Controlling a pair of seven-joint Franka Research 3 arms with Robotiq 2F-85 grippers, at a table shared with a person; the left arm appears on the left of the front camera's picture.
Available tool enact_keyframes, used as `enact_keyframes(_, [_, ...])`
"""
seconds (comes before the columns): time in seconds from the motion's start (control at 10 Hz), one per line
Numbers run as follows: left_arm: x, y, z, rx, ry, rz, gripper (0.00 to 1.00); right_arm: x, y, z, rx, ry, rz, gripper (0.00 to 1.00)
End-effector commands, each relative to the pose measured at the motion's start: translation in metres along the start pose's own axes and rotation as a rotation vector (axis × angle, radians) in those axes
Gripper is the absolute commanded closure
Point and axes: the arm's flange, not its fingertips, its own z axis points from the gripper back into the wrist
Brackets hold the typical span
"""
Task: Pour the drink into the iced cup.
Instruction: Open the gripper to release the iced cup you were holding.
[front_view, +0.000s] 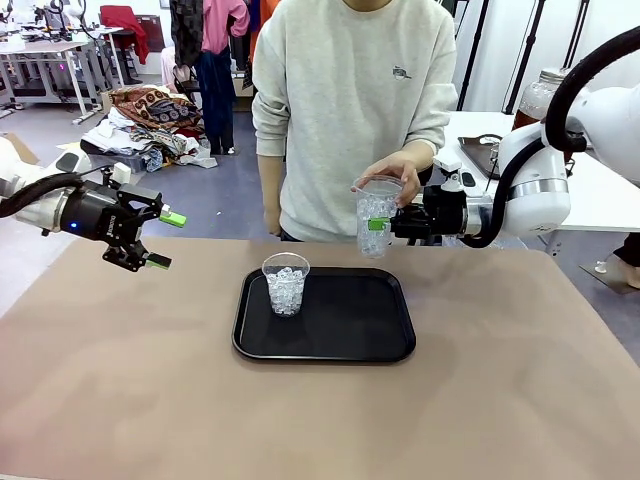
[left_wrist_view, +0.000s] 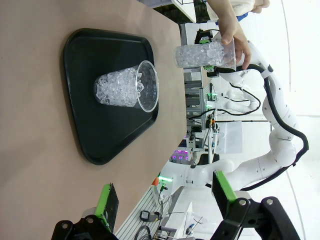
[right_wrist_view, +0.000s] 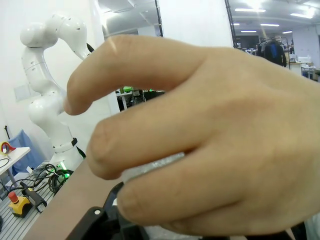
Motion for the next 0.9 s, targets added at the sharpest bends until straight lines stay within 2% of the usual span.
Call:
enact_keyframes(0.0, [-0.001, -0.001, 0.000, -0.003, -0.002, -0.002, 0.00, 0.004, 0.001, 0.000, 0.002, -0.003, 0.005, 0.39])
enact_keyframes(0.1, [-0.001, -0.001, 0.000, -0.003, -0.002, -0.002, 0.00, 0.000, 0.000, 0.000, 0.000, 0.000, 0.000, 0.39])
enact_keyframes(0.3, [-0.001, -0.001, 0.000, -0.003, -0.002, -0.002, 0.00, -0.001, 0.003, 0.004, 0.018, 0.010, -0.010, 0.01])
enact_keyframes(0.8, [-0.001, -0.001, 0.000, -0.003, -0.002, -0.002, 0.00, -0.017, 0.018, 0.037, -0.017, 0.013, -0.014, 0.00])
